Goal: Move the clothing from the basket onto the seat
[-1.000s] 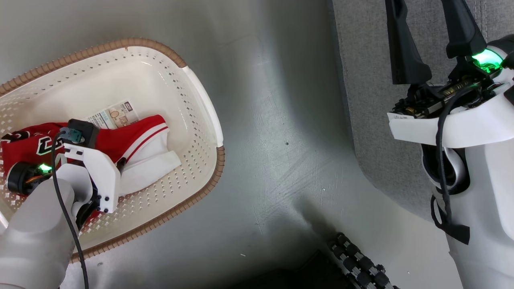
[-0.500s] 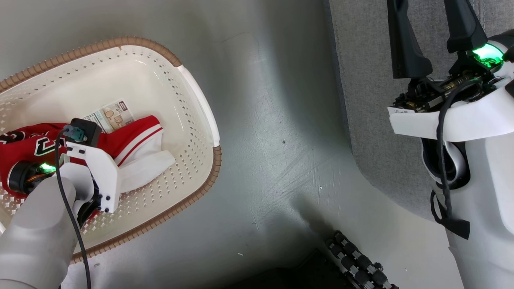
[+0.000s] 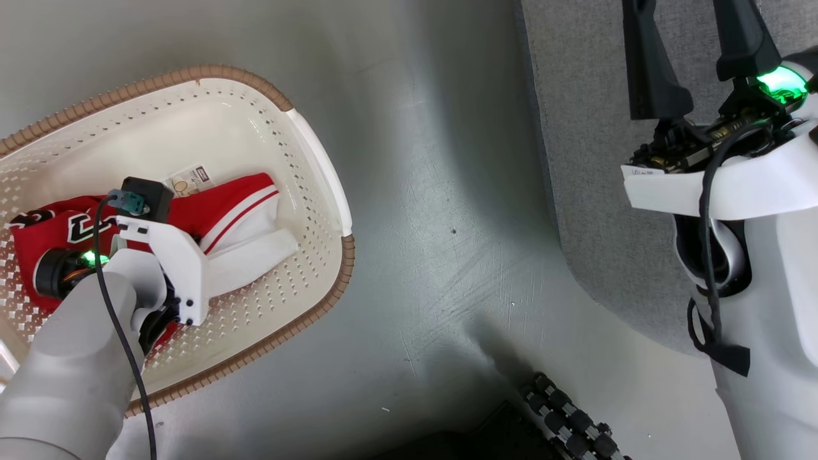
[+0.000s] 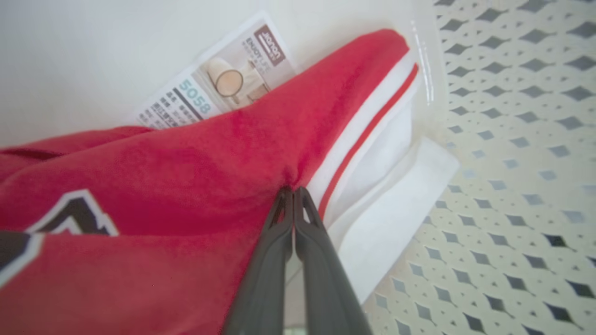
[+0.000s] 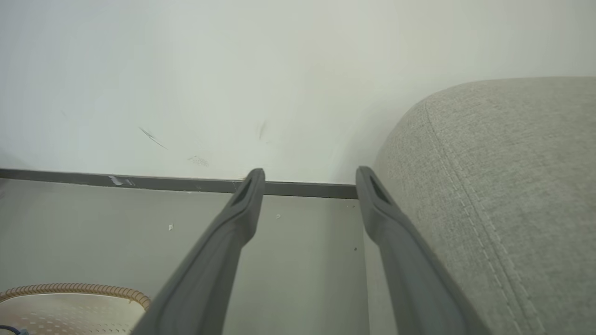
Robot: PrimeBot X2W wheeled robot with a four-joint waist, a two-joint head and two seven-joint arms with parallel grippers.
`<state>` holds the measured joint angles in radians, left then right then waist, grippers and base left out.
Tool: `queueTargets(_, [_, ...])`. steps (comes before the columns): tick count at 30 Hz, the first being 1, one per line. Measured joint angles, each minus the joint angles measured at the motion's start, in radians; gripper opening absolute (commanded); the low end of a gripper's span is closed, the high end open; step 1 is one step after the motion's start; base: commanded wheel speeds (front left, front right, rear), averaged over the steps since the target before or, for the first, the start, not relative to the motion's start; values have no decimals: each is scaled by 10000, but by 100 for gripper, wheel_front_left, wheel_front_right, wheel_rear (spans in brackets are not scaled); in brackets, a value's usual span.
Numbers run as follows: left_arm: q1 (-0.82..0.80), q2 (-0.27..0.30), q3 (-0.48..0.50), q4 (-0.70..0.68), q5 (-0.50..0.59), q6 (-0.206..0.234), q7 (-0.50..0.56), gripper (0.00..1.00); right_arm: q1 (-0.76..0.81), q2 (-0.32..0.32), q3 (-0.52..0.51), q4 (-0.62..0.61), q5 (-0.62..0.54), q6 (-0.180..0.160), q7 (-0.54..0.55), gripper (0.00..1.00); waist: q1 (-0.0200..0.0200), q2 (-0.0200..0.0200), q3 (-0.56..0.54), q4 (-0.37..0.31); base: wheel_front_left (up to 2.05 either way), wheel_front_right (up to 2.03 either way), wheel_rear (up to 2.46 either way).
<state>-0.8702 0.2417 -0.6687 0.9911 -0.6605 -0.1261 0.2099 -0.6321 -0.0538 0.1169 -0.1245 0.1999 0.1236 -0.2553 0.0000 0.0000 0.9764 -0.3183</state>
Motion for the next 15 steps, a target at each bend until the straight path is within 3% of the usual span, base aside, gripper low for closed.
queueTargets(15, [-12,128,-598,-1003,-416,0,-692,0,-315,4,-372,-105,-2,0,0,100,0,0,-497,132,0,0,0])
